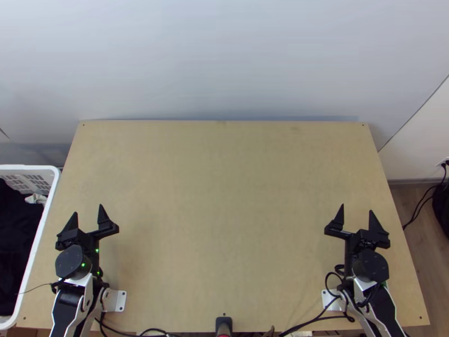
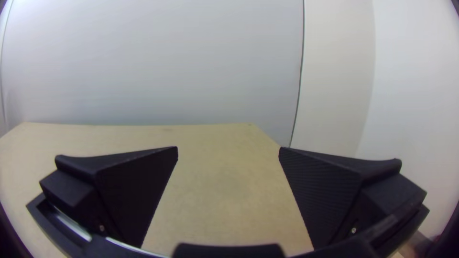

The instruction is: Fold the t-shirt

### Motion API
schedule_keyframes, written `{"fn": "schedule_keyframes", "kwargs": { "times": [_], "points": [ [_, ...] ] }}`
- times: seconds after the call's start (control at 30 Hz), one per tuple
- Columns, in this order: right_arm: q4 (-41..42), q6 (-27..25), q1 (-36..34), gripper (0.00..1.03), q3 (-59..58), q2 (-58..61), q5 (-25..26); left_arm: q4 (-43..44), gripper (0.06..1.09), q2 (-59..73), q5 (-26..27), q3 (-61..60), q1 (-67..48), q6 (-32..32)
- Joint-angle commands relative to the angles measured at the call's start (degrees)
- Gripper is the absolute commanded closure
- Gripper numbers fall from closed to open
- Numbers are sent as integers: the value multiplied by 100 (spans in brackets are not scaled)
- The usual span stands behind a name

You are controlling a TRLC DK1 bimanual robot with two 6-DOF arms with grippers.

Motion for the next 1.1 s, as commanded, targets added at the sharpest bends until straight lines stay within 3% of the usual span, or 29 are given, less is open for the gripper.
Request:
{"fn": "schedule_keyframes", "kwargs": {
  "times": [0.0,0.9,1.07],
  "points": [
    [2,1,0,4,5,1,2,2,10,5,-2,1,1,2],
    [2,1,0,4,5,1,2,2,10,5,-90,1,467,-51],
    [2,1,0,4,5,1,2,-42,10,-3,-28,10,-166,-253]
  ]
}}
